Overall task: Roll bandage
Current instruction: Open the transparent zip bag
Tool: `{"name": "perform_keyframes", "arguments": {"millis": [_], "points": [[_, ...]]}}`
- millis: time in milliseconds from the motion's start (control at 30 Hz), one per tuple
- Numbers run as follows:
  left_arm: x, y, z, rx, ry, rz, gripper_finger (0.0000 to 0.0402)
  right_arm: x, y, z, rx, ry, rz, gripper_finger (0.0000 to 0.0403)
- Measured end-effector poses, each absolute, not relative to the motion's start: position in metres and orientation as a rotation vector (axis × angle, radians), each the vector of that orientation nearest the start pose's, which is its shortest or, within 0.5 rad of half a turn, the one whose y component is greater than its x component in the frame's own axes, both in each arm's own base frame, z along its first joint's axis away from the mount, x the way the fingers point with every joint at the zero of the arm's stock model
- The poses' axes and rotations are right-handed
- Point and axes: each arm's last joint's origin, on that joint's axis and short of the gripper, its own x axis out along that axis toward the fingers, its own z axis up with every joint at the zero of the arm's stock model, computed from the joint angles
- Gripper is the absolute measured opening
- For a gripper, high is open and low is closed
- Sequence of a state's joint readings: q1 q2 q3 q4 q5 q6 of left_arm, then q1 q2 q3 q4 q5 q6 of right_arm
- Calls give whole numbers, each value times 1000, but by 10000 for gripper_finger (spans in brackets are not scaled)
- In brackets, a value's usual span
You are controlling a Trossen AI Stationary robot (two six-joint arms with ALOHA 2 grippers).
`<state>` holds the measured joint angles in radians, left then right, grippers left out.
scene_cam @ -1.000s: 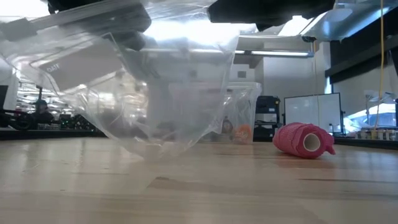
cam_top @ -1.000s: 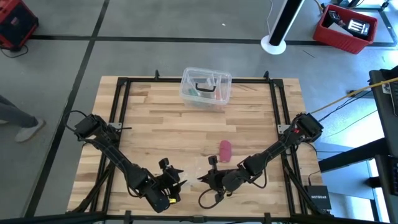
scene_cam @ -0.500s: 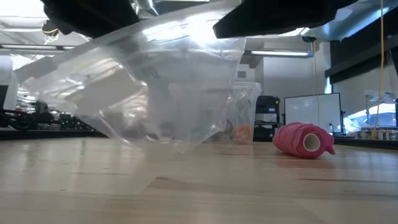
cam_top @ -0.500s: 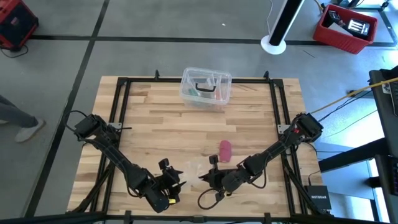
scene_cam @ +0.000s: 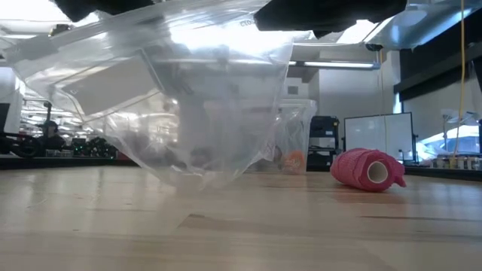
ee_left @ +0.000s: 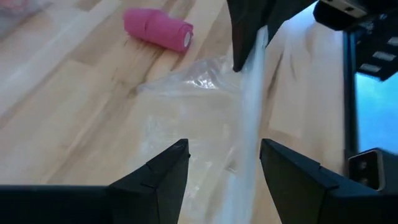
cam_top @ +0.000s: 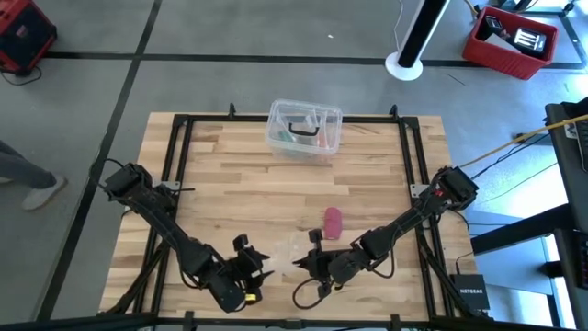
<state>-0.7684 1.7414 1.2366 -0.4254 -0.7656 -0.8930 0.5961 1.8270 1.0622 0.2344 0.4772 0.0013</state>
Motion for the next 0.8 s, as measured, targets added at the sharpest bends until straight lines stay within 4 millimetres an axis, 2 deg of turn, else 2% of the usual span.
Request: {"name": "perform_keyframes", "arguments": {"millis": [167,600,800], "points": [[272,-241,227,-204,589,261,191,327,206,184,-224,466,129,1],[272,-240,226,-178,597,253,191,323,211,182,-258,478,152,1],[272,-242,225,-121,631,196,191,320,216,182,-319,484,238,1]]}}
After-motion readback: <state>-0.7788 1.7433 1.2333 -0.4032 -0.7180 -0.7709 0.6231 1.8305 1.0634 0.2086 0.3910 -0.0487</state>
